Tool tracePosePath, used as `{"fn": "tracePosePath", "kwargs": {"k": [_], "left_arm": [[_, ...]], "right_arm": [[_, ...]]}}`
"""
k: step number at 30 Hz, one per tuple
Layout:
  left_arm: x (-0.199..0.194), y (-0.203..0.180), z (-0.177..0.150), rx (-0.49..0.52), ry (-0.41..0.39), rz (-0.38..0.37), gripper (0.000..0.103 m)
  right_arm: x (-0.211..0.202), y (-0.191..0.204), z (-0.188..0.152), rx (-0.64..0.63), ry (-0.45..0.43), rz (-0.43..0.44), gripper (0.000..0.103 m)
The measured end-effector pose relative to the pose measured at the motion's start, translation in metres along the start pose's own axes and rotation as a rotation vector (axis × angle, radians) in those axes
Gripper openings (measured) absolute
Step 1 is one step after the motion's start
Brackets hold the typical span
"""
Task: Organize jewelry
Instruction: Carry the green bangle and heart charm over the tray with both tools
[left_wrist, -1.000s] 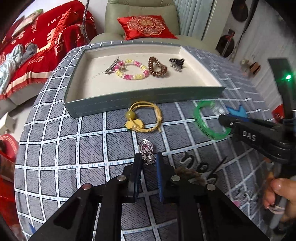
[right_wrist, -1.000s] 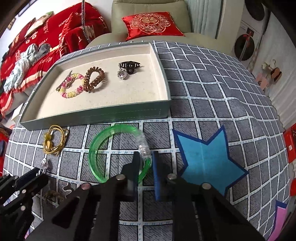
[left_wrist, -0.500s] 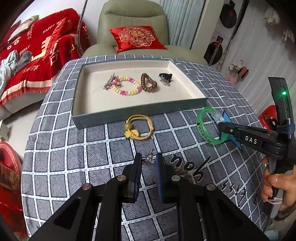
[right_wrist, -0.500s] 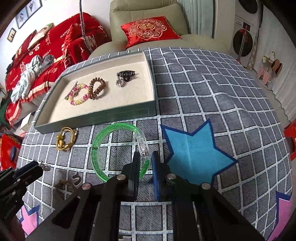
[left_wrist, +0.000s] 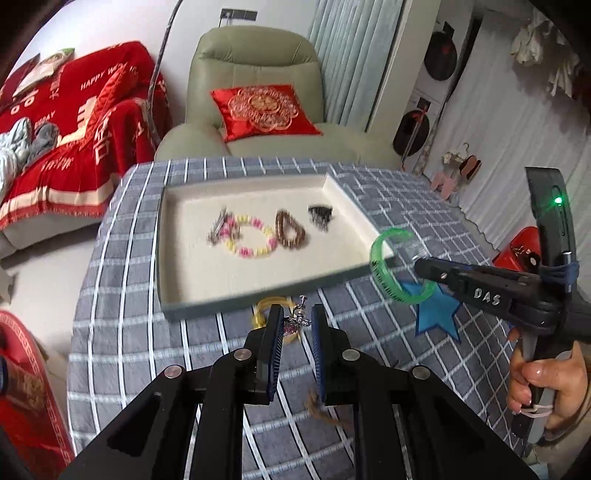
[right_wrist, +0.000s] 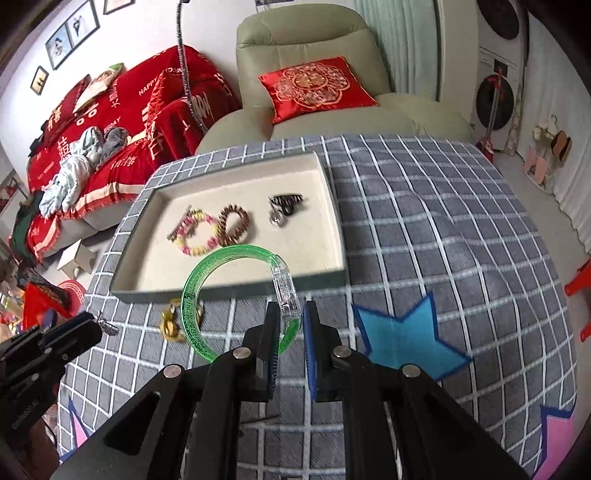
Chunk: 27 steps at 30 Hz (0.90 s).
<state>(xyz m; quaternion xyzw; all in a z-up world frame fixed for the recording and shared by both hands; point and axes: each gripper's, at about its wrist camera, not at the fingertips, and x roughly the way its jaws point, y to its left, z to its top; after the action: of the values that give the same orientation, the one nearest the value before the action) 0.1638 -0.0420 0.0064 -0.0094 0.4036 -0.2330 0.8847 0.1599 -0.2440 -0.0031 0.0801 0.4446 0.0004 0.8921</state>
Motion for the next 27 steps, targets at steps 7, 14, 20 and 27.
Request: {"fn": "tracePosePath", "kwargs": {"k": [7, 14, 20, 27], "left_arm": [[0.021, 0.022, 0.034, -0.006, -0.01, 0.002, 0.032], [0.056, 0.046, 0.062, 0.002, -0.001, 0.039, 0.032], [0.089, 0.062, 0.071, -0.003, 0.035, 0.058, 0.032], [0.119, 0.075, 0.075, -0.027, 0.083, 0.083, 0.032]], "right_arm": [[0.029, 0.007, 0.032, 0.018, 0.026, 0.001, 0.014], [0.067, 0.007, 0.064, 0.044, 0.053, -0.036, 0.014], [0.099, 0.011, 0.087, 0.048, 0.068, -0.066, 0.014], [0.13, 0.027, 0.114, 0.004, 0.075, -0.081, 0.014]]}}
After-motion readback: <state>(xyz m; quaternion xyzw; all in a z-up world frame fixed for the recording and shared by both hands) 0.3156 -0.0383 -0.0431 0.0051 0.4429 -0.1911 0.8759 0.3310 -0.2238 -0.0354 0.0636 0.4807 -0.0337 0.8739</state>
